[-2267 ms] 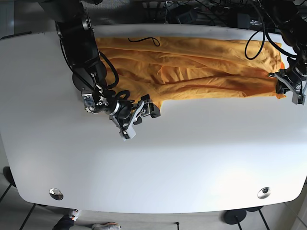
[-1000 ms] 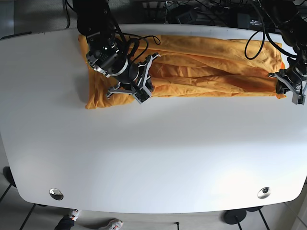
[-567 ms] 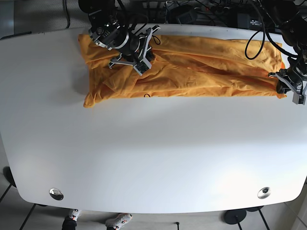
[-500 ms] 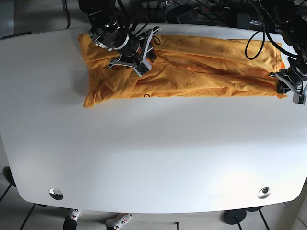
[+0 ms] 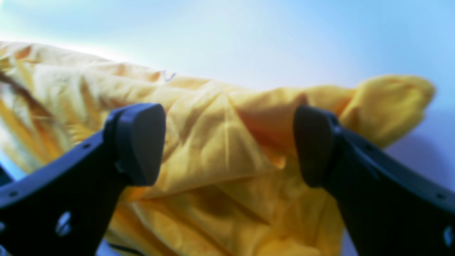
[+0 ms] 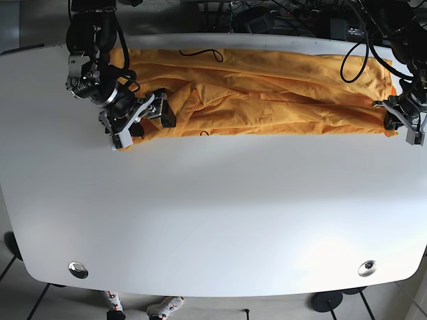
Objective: Fold the T-shirt properly
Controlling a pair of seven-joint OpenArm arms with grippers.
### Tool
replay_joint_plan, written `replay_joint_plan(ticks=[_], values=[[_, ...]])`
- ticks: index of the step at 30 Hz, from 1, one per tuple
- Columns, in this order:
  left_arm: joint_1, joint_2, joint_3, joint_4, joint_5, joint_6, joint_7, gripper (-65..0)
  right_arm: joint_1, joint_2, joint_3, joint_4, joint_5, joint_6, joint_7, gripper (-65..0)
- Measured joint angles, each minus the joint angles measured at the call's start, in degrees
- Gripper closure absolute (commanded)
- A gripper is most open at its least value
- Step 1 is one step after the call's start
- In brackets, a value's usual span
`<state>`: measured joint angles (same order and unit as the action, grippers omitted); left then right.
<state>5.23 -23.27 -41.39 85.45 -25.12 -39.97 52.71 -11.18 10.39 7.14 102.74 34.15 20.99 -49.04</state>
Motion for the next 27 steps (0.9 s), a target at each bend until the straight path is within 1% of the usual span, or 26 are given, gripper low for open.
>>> replay_joint_plan(ticks=[2, 4, 5, 6, 8, 9, 12, 13, 14, 17, 20, 22, 25, 27], values=[[0.0, 0.0, 0.0, 0.0, 0.0, 0.0, 0.0, 0.0, 0.0, 0.5, -0.1, -3.2, 2.7, -0.02, 0.5, -53.9], [0.0, 0.0, 0.1, 0.0, 0.0, 0.0, 0.0, 0.0, -0.1, 0.6, -0.1, -5.2, 3.2, 0.22, 0.4, -53.9], [0.0, 0.0, 0.1, 0.0, 0.0, 0.0, 0.0, 0.0, 0.0, 0.6, -0.1, -5.5, 3.2, 2.27, 0.3, -53.7], [0.0, 0.0, 0.1, 0.0, 0.0, 0.0, 0.0, 0.0, 0.2, 0.6, -0.1, -5.4, 3.3, 3.63, 0.4, -53.3], [0.0, 0.0, 0.1, 0.0, 0.0, 0.0, 0.0, 0.0, 0.5, 0.4, -0.3, -5.4, 3.6, 4.52, 0.4, -42.0], [0.0, 0.0, 0.1, 0.0, 0.0, 0.0, 0.0, 0.0, 0.4, 0.3, -0.3, -5.4, 3.6, 4.55, 0.3, -34.1], [0.0, 0.0, 0.1, 0.0, 0.0, 0.0, 0.0, 0.0, 0.2, 0.2, -0.3, -5.4, 3.6, 4.52, 0.2, -7.1], [0.0, 0.0, 0.1, 0.0, 0.0, 0.0, 0.0, 0.0, 0.2, 0.2, -0.3, -5.4, 3.6, 4.52, 0.2, -1.4], [0.0, 0.0, 0.1, 0.0, 0.0, 0.0, 0.0, 0.0, 0.2, 0.3, -0.3, -5.4, 3.6, 4.55, 0.2, -2.9], [-0.2, 0.0, 0.0, 0.0, -0.1, 0.0, 0.0, 0.0, 0.2, 0.5, -0.2, -5.1, 3.6, 4.55, 0.1, -1.6], [-0.7, 0.1, -0.2, 0.1, -0.2, 0.0, 0.0, 0.0, 0.4, 0.6, 0.1, -2.0, 3.6, 4.55, -0.3, -1.6], [-3.9, 0.9, -0.4, 0.1, 0.0, 0.0, 0.4, 0.0, 1.7, 0.5, 0.5, 0.1, 3.7, 4.59, -0.3, -1.6], [-8.6, 1.5, -0.1, 0.1, -0.3, 0.0, 0.0, 0.0, 7.0, 0.8, 1.1, 0.1, 3.2, 4.48, -0.4, -1.6], [-11.1, 1.5, 0.1, 0.1, 0.1, 0.0, 0.2, 0.0, 10.6, 1.7, 1.1, -0.1, 3.4, 4.48, -2.1, -1.6]])
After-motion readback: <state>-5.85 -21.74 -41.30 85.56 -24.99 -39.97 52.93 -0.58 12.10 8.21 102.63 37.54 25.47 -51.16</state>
